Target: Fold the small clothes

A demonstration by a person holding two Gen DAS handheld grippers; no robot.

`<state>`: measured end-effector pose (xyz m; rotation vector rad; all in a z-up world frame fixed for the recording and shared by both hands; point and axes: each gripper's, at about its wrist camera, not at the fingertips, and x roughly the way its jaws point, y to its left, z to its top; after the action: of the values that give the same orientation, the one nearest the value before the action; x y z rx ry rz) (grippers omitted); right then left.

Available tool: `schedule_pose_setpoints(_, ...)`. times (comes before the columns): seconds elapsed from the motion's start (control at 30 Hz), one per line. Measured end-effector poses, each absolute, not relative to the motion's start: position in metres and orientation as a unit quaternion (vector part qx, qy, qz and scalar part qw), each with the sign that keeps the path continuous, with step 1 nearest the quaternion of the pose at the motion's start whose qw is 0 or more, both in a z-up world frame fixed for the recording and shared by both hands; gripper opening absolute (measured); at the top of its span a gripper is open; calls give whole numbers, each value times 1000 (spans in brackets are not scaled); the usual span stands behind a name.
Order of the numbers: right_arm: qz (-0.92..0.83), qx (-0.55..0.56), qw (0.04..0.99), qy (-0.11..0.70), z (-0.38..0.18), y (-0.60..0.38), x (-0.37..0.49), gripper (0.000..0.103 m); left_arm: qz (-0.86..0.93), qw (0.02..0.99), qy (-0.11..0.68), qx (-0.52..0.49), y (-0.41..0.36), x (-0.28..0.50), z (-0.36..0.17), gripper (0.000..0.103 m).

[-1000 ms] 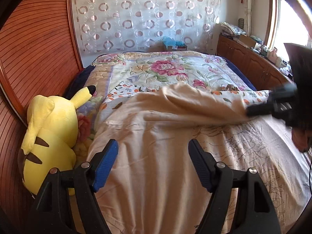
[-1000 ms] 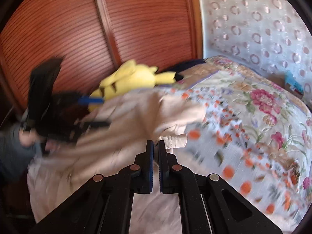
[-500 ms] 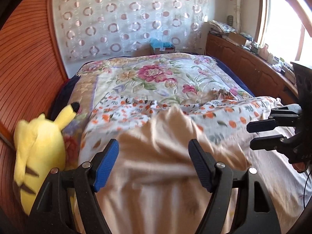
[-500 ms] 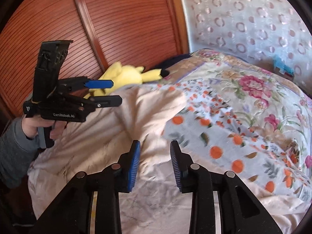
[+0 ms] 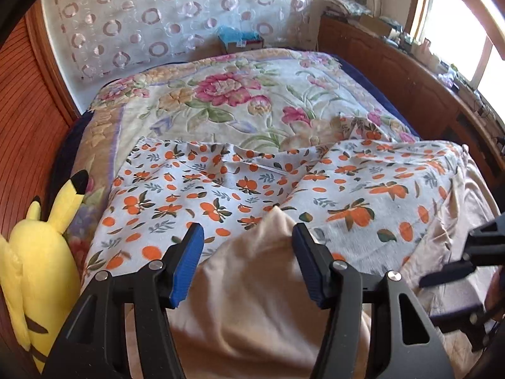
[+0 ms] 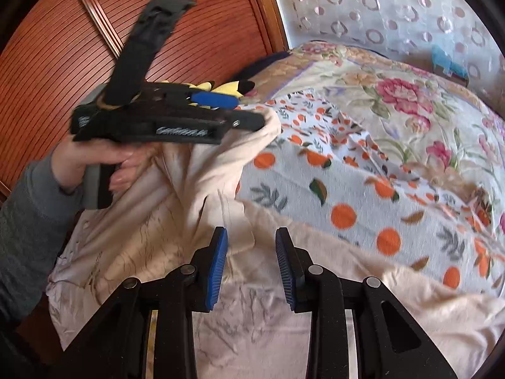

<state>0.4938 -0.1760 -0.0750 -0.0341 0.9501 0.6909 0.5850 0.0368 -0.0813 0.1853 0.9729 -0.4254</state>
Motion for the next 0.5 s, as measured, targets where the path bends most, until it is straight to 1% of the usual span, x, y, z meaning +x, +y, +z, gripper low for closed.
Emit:
schedule_pose_setpoints(0.07,331,-9,828,452,-71,-174,505,33,-205,857,464,92,32,586,-83,59)
schedule_pose_setpoints(0.13,334,-2,823,459,-71,-171,508,33,-205,857,464,91,32,587,-82,54)
schedule_pose_setpoints(0.2,339,7,816,468,-73,-169,509,33,-207,858,461,92,32,585,-81,42)
schedule_pose_setpoints(0.27,337,11,818,465,-72,-169,511,33,-214,860,452,98,30,581,-81,33)
schedule_pose_setpoints(0.33,334,16,820,465,-72,-168,515,32,-219,863,444,102,29,579,-81,17)
schedule_pose_setpoints(0.37,332,25,821,464,-72,-169,518,29,-218,864,442,103,30,577,-81,7)
schedule_pose_setpoints(0.4,331,29,822,464,-74,-170,521,8,-217,866,438,104,31,574,-80,5)
schedule_pose_setpoints(0.43,328,25,823,462,-75,-169,522,5,-217,868,435,104,30,574,-79,4)
schedule_pose_setpoints(0.5,329,19,832,447,-72,-169,520,5,-219,876,418,97,37,563,-68,4)
